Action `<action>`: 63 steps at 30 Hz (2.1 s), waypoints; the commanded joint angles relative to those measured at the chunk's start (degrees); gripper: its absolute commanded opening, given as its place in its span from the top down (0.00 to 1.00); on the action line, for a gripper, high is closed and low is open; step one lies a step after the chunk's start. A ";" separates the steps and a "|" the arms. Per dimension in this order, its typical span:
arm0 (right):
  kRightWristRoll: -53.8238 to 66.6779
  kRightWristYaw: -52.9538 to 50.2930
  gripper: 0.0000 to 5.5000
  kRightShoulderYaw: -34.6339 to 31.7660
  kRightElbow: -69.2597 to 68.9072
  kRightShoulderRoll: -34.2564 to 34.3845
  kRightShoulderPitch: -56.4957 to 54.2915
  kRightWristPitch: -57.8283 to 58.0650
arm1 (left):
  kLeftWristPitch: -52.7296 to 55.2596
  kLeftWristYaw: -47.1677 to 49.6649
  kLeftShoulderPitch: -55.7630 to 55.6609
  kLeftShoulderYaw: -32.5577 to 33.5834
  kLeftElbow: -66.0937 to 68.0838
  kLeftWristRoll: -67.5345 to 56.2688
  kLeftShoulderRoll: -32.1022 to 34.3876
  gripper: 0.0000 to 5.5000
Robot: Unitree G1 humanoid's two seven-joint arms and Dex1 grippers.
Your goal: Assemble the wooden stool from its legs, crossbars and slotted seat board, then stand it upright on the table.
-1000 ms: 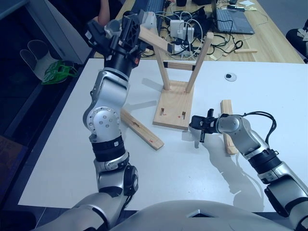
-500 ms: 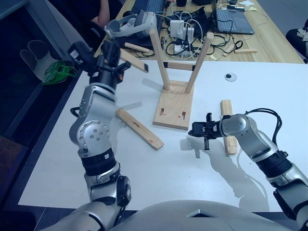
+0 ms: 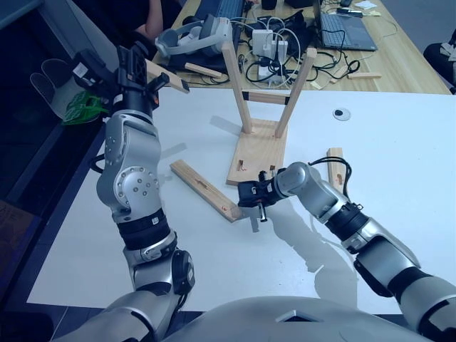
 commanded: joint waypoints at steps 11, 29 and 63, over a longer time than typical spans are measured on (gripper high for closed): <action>9.53 -6.61 1.00 -8.89 0.26 8.78 2.40 5.32 | 2.70 1.46 2.82 0.95 -0.09 5.69 1.54 0.93; 19.34 -28.40 1.00 -40.32 -10.02 -5.39 17.59 2.70 | 31.16 -1.69 16.78 -1.25 -13.75 7.50 7.34 0.93; 27.85 -33.72 1.00 -45.42 -3.78 -2.80 15.34 3.70 | 10.92 -36.37 23.78 -6.27 -7.41 6.26 13.35 0.93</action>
